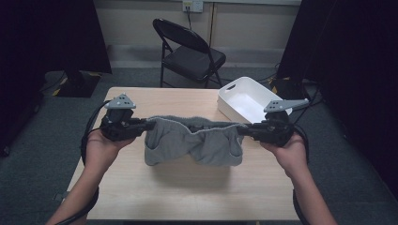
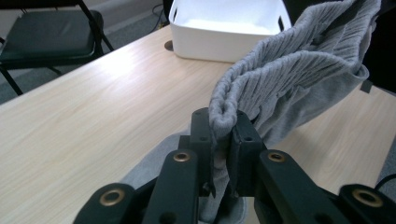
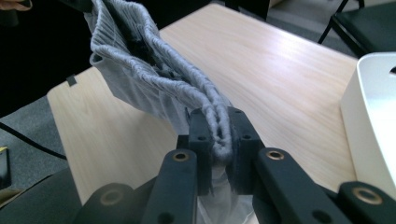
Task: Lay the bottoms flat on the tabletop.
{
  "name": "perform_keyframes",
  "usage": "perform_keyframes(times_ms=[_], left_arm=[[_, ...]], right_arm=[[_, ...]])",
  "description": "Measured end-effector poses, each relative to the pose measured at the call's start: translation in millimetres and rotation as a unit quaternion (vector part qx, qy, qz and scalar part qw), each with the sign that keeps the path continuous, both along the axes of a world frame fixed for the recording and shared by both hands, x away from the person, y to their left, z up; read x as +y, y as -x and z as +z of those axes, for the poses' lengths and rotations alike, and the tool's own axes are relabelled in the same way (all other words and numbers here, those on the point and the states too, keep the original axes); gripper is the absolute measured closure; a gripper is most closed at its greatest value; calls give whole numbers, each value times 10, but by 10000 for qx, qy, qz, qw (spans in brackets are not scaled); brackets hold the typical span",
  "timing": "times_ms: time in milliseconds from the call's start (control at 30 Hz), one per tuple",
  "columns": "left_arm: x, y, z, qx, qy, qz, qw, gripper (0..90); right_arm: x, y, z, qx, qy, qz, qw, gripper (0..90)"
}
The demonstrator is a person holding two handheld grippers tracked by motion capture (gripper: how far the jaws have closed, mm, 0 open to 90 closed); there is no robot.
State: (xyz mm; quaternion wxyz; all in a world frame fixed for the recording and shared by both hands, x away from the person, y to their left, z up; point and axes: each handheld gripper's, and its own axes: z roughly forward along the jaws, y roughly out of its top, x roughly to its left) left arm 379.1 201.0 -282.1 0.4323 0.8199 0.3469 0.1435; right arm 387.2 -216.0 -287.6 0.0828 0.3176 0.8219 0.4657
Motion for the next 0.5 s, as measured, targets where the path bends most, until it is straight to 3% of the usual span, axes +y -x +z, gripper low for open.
perform_keyframes(times_ms=[300,367,467,500], left_arm=[[-4,-413,-292,379,-89,39,9992,822],[21,-532,-340,482,1,81,9988,822],[36,-768,-383,562,-44,209,9982,822],[25,-874,-386,572,18,338,9978,822]], right_arm=[[72,-427,-271,362,187,-47,9992,820],[82,-564,-290,479,168,-60,9987,821],[155,-813,-305,659,341,-220,9970,822],[189,-917,-293,632,404,-413,9963,820]])
